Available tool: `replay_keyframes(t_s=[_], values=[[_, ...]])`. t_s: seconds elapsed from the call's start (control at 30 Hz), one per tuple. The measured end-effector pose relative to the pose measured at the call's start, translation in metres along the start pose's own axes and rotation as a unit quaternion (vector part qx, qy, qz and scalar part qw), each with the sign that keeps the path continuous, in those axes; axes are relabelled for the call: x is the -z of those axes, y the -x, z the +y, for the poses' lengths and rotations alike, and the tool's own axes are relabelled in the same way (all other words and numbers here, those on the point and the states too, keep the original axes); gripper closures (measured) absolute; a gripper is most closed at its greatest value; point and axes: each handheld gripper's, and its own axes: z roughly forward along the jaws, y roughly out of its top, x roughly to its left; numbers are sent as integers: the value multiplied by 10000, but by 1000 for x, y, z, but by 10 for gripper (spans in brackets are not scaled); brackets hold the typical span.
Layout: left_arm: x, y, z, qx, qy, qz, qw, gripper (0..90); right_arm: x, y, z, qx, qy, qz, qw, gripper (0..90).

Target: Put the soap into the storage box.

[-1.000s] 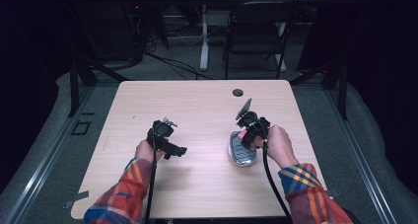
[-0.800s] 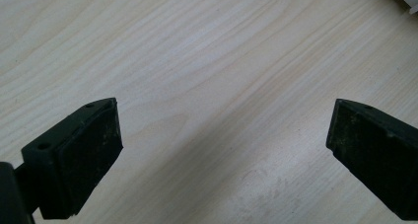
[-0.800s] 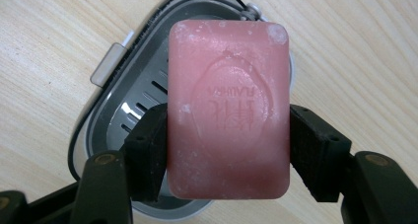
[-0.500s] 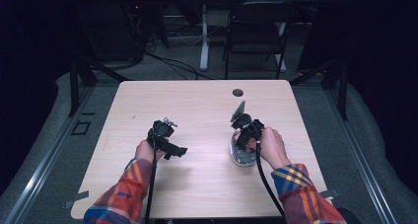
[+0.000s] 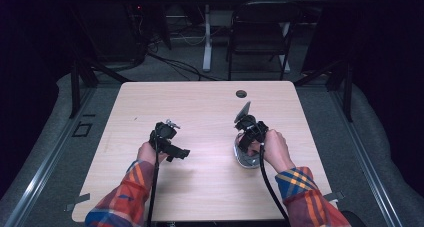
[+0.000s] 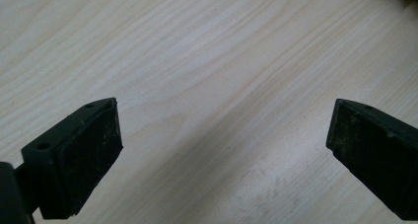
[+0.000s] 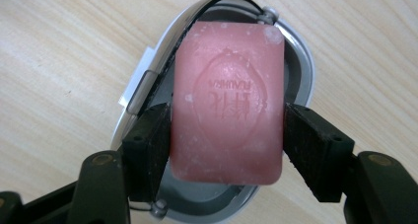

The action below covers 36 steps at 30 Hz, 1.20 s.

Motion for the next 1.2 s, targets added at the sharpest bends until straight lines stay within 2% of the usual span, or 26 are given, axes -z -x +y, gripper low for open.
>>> replay_keyframes(t_s=[0.1,0.23,0.3,0.33,0.4,0.43,0.47,0.5,0.6,0.73,0.9,1.0,1.07,1.2], values=[[0,0,0,12,-11,21,10000,4,4,1,-1,78,-98,13,9999,372],[0,0,0,16,-11,24,10000,4,4,0,-5,-3,-6,289,9996,394],[0,0,0,11,-16,25,10000,4,6,1,-6,93,-123,357,9992,392],[0,0,0,8,-17,24,10000,4,5,0,-7,21,-35,404,9992,395],[0,0,0,7,-19,26,10000,4,6,0,-8,76,-114,528,9985,403],[0,0,0,6,-19,27,10000,4,6,-1,-9,32,-28,627,9980,429],[0,0,0,6,-19,27,10000,4,6,-1,-9,32,-28,627,9980,429],[0,0,0,7,-15,21,10000,4,9,-1,-9,140,-81,711,9973,423],[0,0,0,8,-13,22,10000,4,11,-5,-11,192,-100,685,9974,417],[0,0,0,8,-14,18,10000,4,17,-4,-14,182,121,626,9978,406],[-1,0,0,-3,-7,40,10000,4,27,4,-20,185,314,494,9981,360],[0,0,0,-2,-12,32,10000,4,32,9,-23,193,397,452,9980,306],[-1,0,0,0,-3,42,10000,4,35,12,-27,142,556,433,9974,271],[-1,0,0,3,-7,30,10000,4,43,21,-33,185,640,372,9971,210]])
